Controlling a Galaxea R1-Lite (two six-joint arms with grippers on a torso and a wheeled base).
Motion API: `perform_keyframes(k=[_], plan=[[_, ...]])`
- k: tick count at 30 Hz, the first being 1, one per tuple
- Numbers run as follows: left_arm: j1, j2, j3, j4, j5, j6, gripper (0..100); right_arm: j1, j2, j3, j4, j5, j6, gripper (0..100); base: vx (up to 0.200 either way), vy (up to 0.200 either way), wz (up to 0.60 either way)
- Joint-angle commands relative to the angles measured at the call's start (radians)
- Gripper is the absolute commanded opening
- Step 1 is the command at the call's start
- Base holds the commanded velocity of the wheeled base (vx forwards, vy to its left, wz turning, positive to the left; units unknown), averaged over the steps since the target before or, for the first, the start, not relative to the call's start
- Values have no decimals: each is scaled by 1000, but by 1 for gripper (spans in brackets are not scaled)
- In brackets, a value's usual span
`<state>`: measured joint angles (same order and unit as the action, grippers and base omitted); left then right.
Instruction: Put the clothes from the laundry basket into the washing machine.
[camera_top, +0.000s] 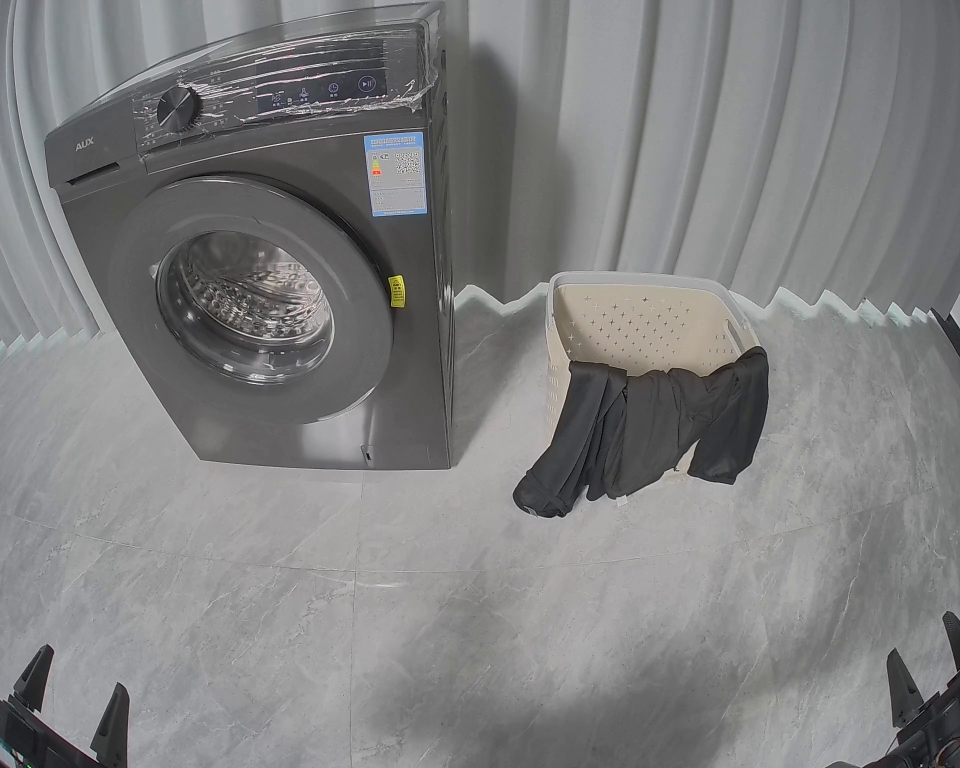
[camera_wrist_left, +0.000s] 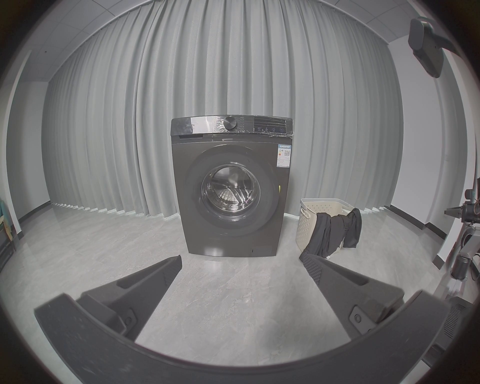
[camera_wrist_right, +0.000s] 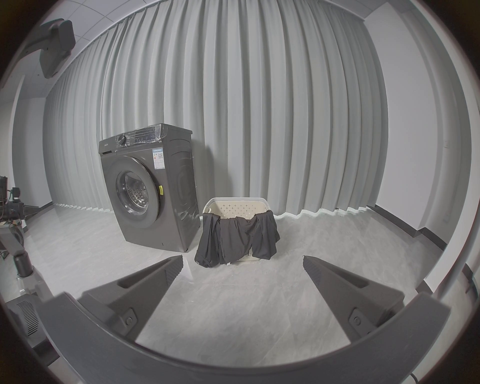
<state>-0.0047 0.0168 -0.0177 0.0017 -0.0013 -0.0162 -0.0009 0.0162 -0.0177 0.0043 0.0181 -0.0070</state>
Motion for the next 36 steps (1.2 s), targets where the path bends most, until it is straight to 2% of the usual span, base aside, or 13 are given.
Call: perform_keyframes(k=[1,29,36], plan=[[0,-15,16,0,0,-1,100,1,-16,18,0,2,-1,100,0,-200,0],[0,-15,16,-2,1,1,100,1,-16,18,0,2,-1,100,0,-200,0],[0,-15,16,-2,1,2,100,1,-16,18,0,2,-1,100,0,0,0]])
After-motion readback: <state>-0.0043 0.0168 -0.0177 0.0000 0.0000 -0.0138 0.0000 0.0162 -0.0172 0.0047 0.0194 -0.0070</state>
